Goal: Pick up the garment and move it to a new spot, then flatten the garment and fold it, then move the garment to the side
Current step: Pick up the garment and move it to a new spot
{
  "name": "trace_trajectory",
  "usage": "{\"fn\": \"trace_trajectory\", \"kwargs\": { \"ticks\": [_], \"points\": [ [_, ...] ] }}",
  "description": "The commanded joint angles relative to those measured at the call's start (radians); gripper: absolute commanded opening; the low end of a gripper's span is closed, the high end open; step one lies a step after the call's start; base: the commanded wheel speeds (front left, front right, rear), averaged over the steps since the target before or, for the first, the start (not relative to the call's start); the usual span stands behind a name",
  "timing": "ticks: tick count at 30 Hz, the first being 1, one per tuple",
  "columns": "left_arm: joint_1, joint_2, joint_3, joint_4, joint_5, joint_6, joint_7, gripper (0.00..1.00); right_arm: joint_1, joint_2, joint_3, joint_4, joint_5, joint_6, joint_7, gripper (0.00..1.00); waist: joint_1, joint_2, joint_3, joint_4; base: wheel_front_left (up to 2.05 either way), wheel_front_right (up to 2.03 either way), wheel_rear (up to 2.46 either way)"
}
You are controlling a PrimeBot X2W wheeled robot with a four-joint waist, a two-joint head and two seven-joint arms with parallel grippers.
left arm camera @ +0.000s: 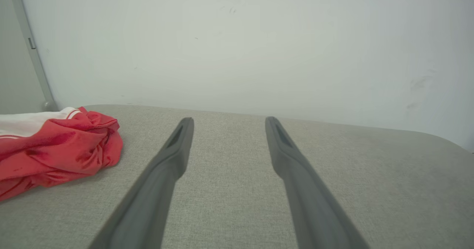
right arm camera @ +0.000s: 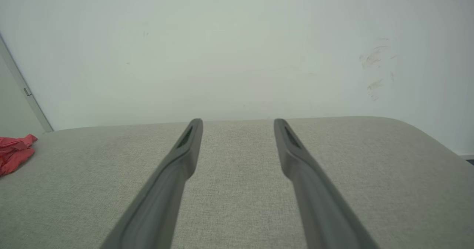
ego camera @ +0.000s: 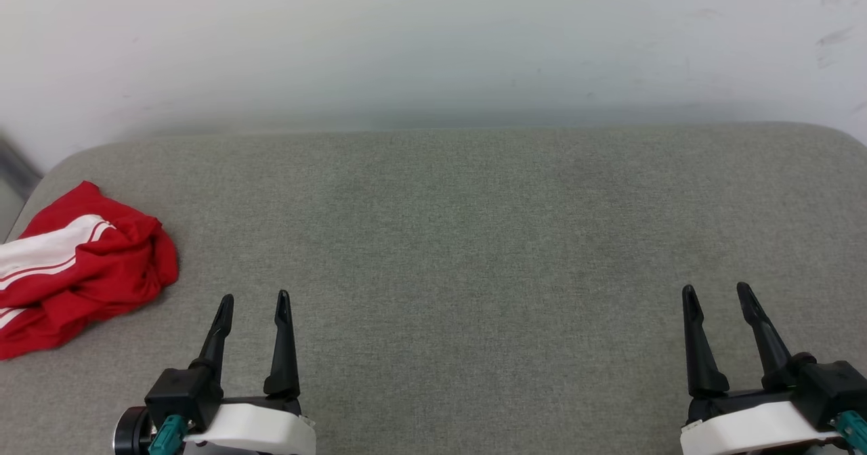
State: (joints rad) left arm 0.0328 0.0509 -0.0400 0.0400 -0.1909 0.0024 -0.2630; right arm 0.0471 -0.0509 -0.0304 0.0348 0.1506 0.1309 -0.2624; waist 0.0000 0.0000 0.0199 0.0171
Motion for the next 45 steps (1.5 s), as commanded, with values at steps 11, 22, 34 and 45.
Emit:
{"fn": "trace_trajectory", "kwargs": {
  "ticks": [11, 22, 34, 45],
  "points": [
    [-0.006, -0.001, 0.022, 0.009, -0.007, -0.002, -0.003, 1.0, 0.019, 0.001, 0.003, -0.009, -0.021, 0.0, -0.004, 1.0, 0.0, 0.0, -0.002, 0.089, 0.0, 0.0, 0.0],
    [-0.007, -0.001, 0.035, 0.019, -0.019, 0.012, -0.003, 1.0, 0.028, 0.001, 0.0, -0.011, -0.048, 0.0, -0.003, 1.0, 0.0, 0.0, 0.0, 0.257, 0.0, 0.0, 0.0],
    [-0.009, -0.001, 0.066, 0.018, -0.023, 0.023, -0.003, 1.0, 0.016, 0.001, 0.01, -0.014, -0.08, 0.0, -0.003, 1.0, 0.0, 0.0, 0.016, 0.422, 0.0, 0.0, 0.0],
    [-0.011, -0.001, 0.085, 0.024, -0.04, 0.029, -0.003, 1.0, 0.017, 0.001, 0.014, -0.016, -0.094, 0.0, -0.003, 1.0, 0.0, 0.0, 0.02, 0.498, 0.0, 0.0, 0.0]
  ]
}}
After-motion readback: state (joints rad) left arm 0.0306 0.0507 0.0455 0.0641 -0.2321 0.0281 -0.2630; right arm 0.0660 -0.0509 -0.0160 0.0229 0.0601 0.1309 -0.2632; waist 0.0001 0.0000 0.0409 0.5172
